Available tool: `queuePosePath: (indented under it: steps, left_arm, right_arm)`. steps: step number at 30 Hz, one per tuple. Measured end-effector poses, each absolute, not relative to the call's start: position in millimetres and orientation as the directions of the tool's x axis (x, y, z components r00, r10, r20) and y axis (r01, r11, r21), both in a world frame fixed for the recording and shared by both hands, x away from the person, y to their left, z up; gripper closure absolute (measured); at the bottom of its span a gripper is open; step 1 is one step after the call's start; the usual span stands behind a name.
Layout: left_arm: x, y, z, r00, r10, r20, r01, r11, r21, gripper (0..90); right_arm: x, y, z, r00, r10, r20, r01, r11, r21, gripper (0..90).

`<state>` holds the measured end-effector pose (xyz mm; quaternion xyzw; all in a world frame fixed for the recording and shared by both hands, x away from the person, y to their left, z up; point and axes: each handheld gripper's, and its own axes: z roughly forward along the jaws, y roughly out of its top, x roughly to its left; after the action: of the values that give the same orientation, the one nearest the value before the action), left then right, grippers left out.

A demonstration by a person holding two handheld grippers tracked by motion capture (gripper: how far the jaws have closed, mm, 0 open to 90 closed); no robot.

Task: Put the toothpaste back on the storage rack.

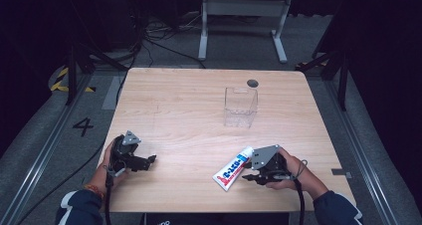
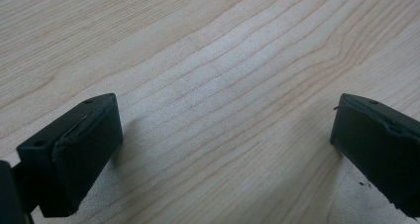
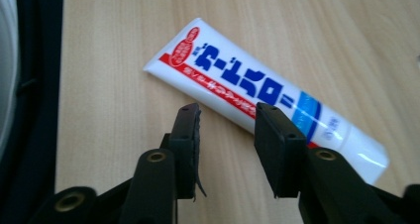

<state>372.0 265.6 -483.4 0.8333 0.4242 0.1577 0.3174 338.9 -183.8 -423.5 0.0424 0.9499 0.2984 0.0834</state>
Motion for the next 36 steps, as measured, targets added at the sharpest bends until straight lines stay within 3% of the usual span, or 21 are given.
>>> queuePosePath:
  steps: [4, 8, 26, 29, 36]
  left_arm:
    - [372.0, 265.7, -483.4, 0.59, 0.807, -0.006, 0.607, -0.439, 0.663, 0.1]
    - [371.9, 265.6, -483.4, 0.589, 0.808, -0.005, 0.607, -0.439, 0.663, 0.1]
    - [371.7, 265.4, -483.4, 0.587, 0.81, -0.006, 0.609, -0.436, 0.663, 0.1]
    - [371.6, 265.3, -483.5, 0.585, 0.811, -0.008, 0.61, -0.434, 0.663, 0.1]
    - [371.7, 265.4, -483.4, 0.586, 0.81, -0.006, 0.609, -0.435, 0.663, 0.1]
  right_arm:
    - [348.5, -184.0, -417.1, -0.979, 0.132, -0.157, 0.015, 0.81, 0.586, 43.6]
    - [361.5, -180.6, -413.5, -0.982, 0.094, -0.161, -0.013, 0.825, 0.565, 34.6]
    - [383.2, -144.7, -430.6, -0.99, -0.05, -0.13, -0.1, 0.906, 0.41, 30.4]
    - [384.4, -138.6, -434.5, -0.99, -0.075, -0.123, -0.116, 0.917, 0.382, 26.4]
    - [385.0, -130.1, -444.5, -0.994, -0.084, -0.07, -0.102, 0.943, 0.318, 27.8]
